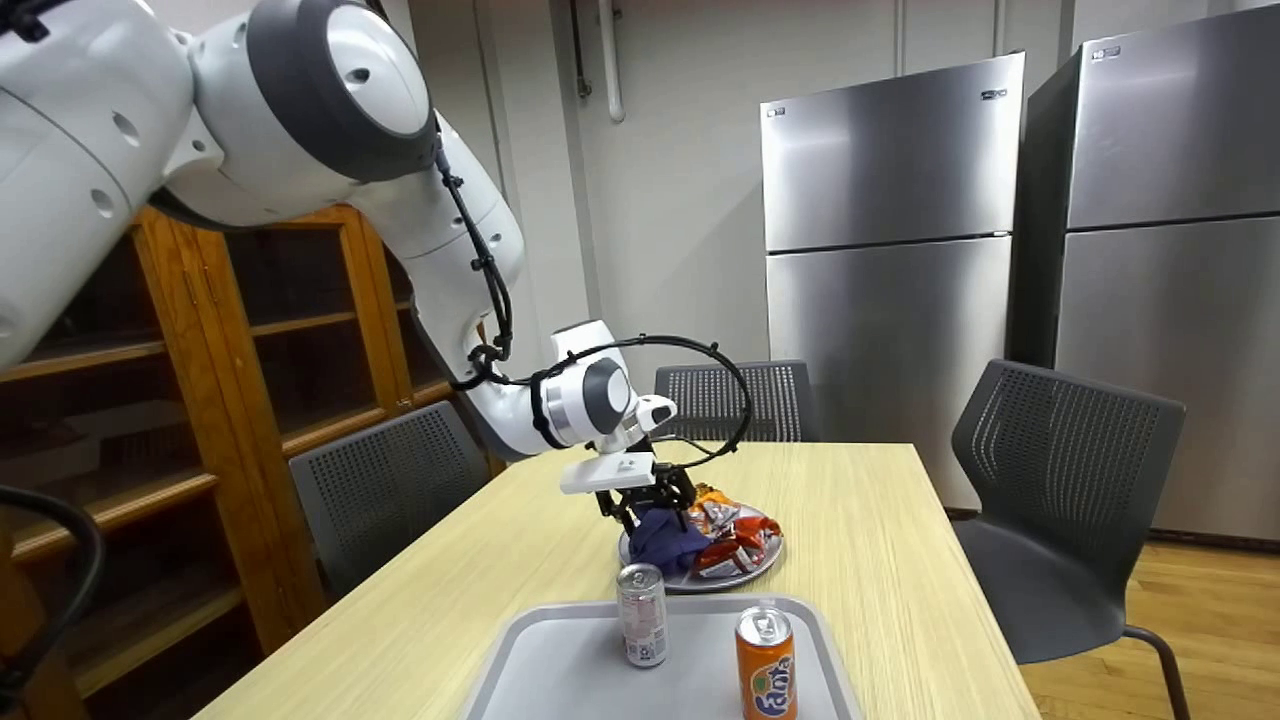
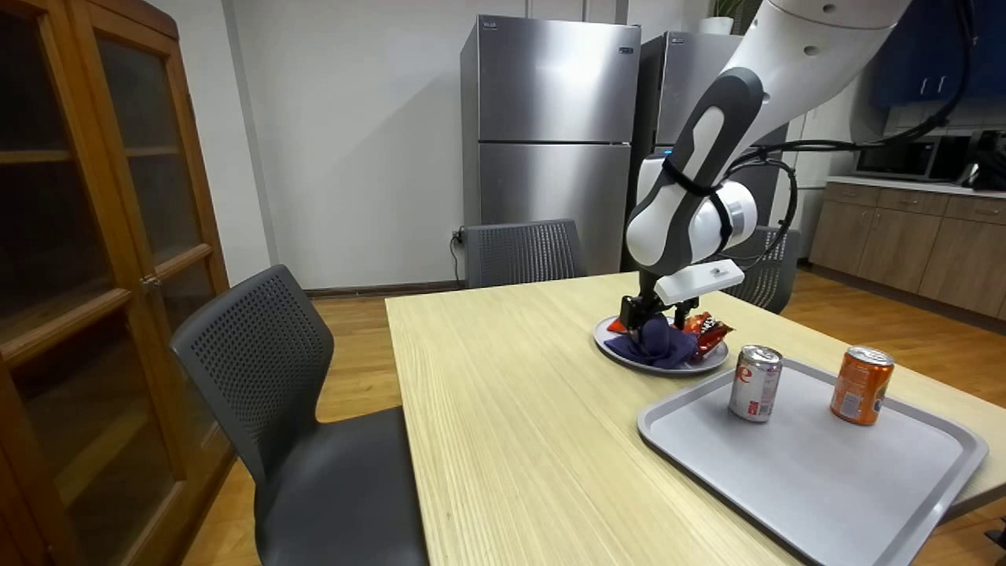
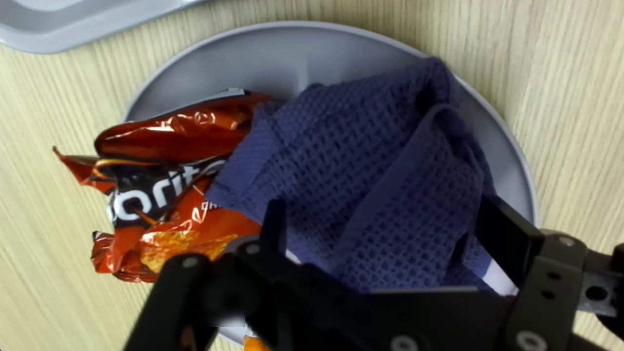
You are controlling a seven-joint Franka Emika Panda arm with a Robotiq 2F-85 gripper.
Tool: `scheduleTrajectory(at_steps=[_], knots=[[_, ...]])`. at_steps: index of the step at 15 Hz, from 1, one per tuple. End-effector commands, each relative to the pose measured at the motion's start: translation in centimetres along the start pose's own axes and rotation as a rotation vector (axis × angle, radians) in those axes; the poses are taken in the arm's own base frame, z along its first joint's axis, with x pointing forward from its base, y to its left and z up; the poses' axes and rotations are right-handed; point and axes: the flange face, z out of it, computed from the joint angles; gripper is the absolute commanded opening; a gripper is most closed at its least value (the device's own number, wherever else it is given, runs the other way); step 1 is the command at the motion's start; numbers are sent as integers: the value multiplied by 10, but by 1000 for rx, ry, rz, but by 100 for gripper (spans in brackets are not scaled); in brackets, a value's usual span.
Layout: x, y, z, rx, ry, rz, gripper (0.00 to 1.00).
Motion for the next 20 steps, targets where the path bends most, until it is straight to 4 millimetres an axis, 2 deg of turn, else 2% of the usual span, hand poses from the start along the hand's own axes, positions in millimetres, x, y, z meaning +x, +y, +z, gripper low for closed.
scheduleTrajectory(at_steps=[1, 8, 9, 10, 17, 19, 20], knots=[[9, 1, 7, -26, 7, -7, 100], [10, 1, 14, -31, 1, -9, 100], [10, 1, 14, -31, 2, -10, 75], [10, 1, 15, -30, 2, -11, 74], [8, 3, 14, -33, 0, -9, 18], [7, 4, 14, -35, -1, -7, 4], [6, 5, 15, -36, -2, -6, 1]])
